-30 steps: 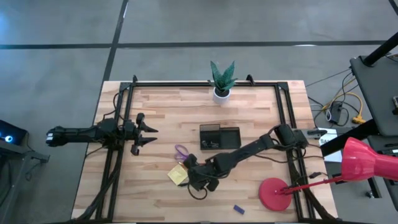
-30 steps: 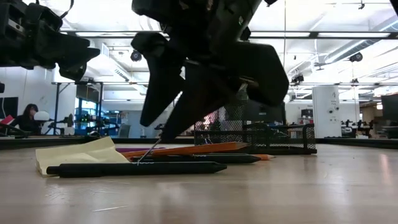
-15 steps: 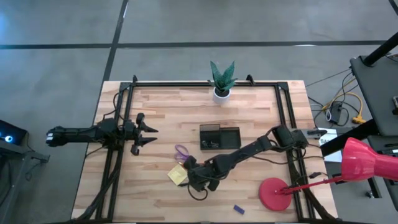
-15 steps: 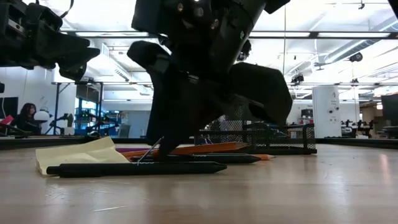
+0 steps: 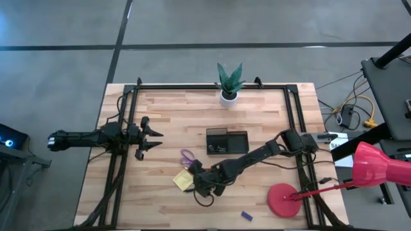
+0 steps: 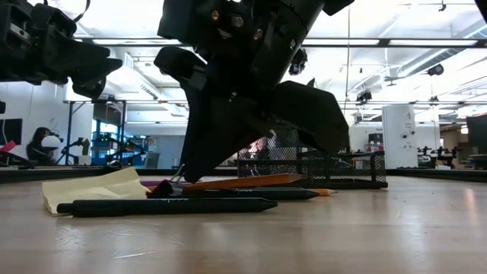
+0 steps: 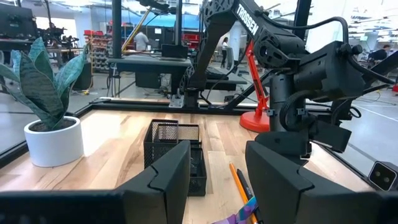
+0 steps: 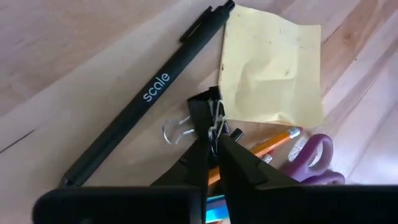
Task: Pick and place office supplies into organizer
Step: Put the black clip into the black organizer
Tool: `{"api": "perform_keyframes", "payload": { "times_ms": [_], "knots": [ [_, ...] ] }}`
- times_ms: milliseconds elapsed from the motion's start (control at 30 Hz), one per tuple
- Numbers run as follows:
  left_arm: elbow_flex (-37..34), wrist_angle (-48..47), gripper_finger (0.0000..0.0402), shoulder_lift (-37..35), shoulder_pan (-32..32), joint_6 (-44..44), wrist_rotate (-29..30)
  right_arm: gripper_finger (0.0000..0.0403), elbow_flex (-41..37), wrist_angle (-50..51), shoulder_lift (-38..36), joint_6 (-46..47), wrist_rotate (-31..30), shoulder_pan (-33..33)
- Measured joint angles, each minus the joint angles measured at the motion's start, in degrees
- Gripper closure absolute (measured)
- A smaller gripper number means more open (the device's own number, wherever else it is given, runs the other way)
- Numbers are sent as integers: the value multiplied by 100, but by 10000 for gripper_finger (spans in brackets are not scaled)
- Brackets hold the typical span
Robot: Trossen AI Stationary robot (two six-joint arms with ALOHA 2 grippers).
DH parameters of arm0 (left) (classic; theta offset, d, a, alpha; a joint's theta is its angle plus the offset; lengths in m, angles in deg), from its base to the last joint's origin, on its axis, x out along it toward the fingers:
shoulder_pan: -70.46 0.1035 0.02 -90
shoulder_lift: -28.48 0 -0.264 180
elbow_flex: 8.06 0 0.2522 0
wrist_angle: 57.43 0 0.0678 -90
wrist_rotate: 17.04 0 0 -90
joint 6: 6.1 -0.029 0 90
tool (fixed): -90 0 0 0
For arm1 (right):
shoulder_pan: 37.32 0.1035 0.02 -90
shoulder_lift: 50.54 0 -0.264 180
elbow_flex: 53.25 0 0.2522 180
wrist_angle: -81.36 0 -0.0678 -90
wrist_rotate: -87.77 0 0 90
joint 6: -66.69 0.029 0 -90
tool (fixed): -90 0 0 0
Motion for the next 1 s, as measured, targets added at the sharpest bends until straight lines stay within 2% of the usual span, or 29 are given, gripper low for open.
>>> {"api": "perform_keyframes", "payload": {
  "times_ms": [267, 500, 633, 800, 1000],
  "knots": [
    [0, 0, 261, 0, -1, 1, 0, 395, 278, 524, -24, 760, 6, -124],
    [0, 0, 261, 0, 1, -1, 0, 395, 805, 751, -94, 2821, -15, -468],
    [0, 0, 261, 0, -1, 0, 0, 395, 1058, 1040, -242, 3878, -556, -616],
    [0, 0, 261, 0, -1, -1, 0, 395, 1579, 2470, -271, 4686, -1031, -649],
    [0, 0, 261, 0, -1, 0, -1, 395, 2067, 4264, -271, 5822, -1123, -544]
  ]
}}
